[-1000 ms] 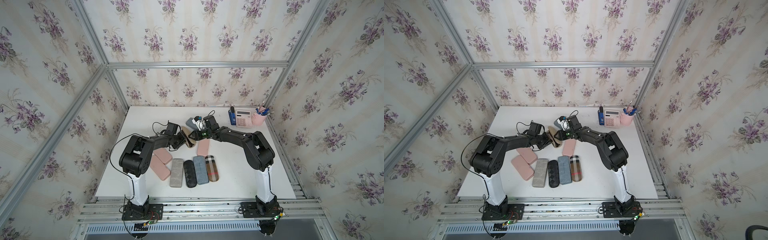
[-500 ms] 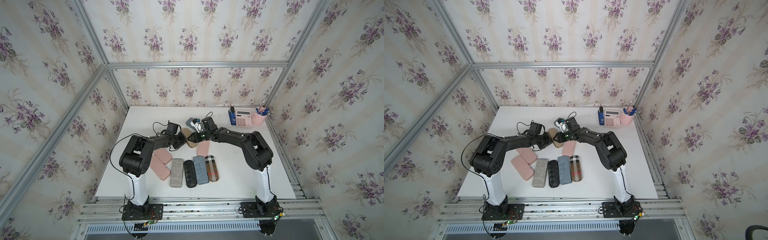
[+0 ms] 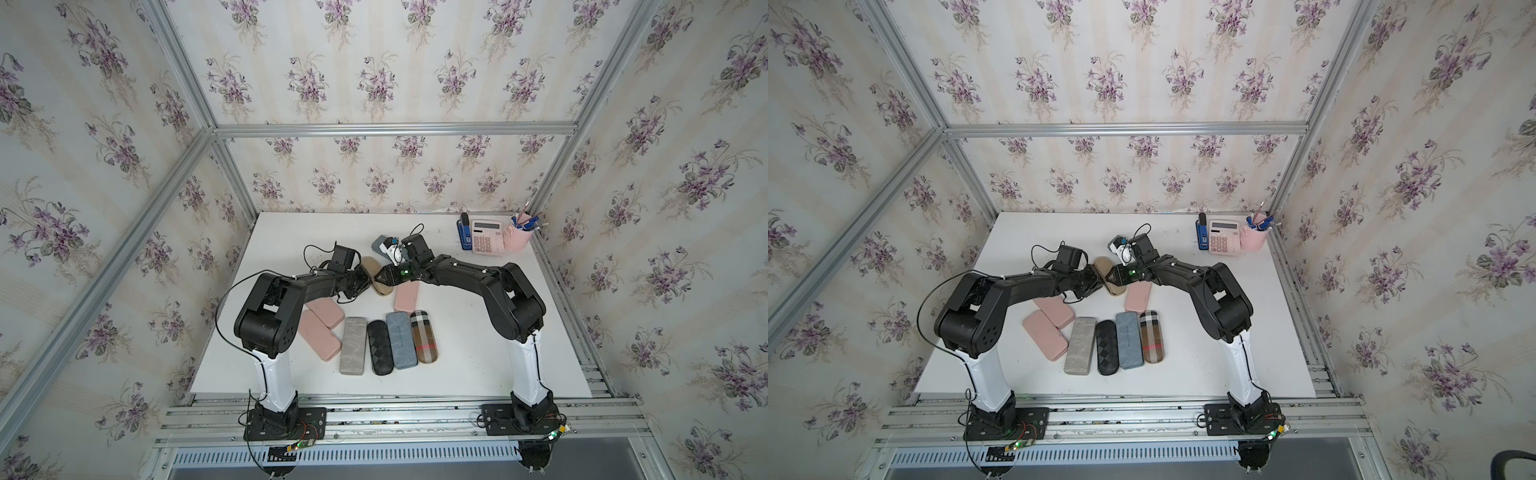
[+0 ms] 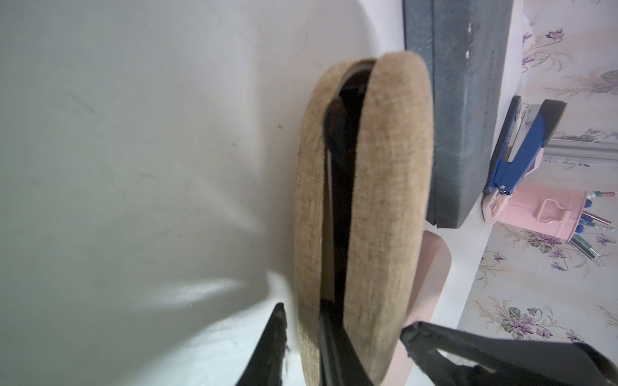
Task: Close the glasses case
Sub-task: Close the glasses case at the center of the board.
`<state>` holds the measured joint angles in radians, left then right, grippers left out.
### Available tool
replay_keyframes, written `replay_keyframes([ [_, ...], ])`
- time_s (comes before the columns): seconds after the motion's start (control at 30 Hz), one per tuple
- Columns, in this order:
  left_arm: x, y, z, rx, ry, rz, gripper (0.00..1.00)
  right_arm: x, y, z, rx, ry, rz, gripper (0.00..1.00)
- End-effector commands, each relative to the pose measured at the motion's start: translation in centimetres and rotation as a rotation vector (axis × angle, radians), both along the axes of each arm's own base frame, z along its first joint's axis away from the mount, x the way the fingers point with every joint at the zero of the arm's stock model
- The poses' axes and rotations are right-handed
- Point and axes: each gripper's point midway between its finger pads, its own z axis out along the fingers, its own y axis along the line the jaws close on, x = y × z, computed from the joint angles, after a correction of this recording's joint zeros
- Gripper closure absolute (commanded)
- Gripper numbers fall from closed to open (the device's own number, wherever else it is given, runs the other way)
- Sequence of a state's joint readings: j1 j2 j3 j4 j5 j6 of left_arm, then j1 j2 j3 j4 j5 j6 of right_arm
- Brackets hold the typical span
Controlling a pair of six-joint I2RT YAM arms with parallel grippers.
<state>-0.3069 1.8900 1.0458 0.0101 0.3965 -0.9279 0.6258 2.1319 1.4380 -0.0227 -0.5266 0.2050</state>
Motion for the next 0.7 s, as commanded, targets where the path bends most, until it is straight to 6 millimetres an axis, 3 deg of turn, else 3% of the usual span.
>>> replay_keyframes([
  [0.0,0.8,-1.6,2.5,-0.075,-0.093,-0.058,0.78,-1.3,-1.0,-2.3,-0.107,0.045,-0.012,0.61],
  [0.17,0.9,-2.0,3.5,-0.105,-0.131,-0.065,0.82,-1.4,-1.1,-2.9,-0.151,0.027,-0.013,0.6],
  [0.67,0.3,-1.3,6.2,-0.134,-0.25,-0.034,0.65,-2.3,-2.0,-3.8,-0.238,0.0,-0.018,0.6],
])
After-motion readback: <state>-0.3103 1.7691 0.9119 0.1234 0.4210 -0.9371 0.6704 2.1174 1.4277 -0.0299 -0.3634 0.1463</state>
